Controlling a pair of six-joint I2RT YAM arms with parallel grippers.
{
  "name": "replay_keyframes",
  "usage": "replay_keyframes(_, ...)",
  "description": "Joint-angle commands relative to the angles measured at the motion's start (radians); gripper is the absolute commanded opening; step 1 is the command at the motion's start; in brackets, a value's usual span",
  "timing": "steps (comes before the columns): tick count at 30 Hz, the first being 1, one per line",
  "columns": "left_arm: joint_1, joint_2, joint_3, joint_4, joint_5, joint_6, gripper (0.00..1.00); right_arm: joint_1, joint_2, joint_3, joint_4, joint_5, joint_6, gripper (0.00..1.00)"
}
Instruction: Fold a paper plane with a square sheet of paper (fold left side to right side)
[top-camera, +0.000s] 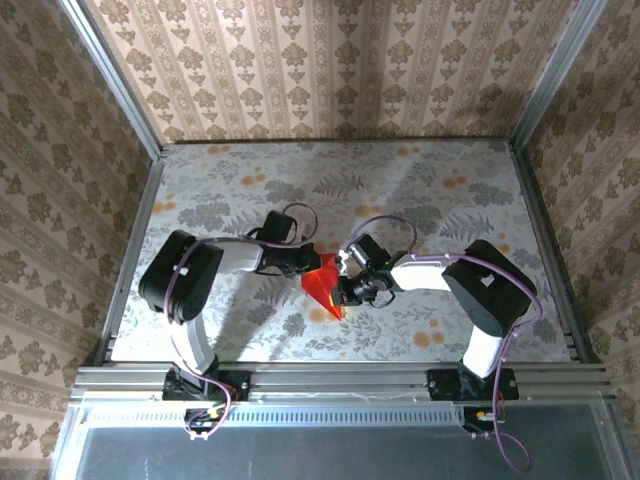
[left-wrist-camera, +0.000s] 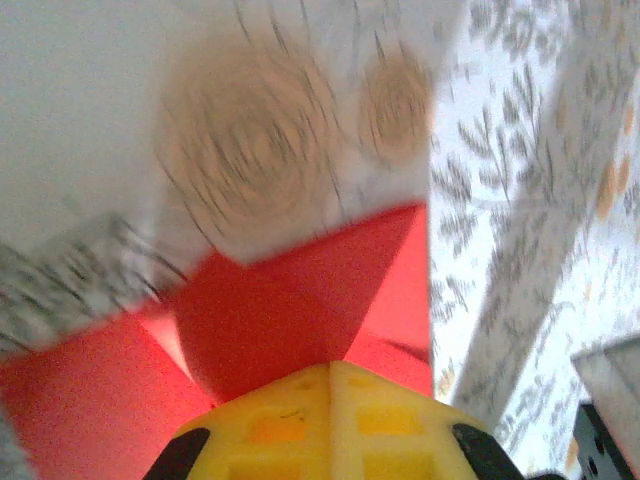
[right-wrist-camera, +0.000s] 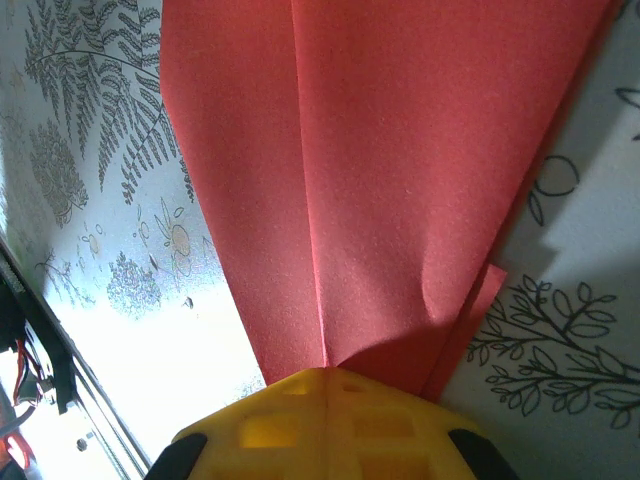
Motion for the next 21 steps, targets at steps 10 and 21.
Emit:
replay_keyframes(10,0.125,0.115,0.138,-0.07,-0.028,0.096,0.0,0.0,0.087,-0.084,-0.237,0.169,-0.024,0.0)
replay_keyframes(21,0.142,-0.014,0.178,-0.176,-0.024,0.145,0.0,-0.005,0.045,-0.089,-0.189,0.131,-0.006,0.0)
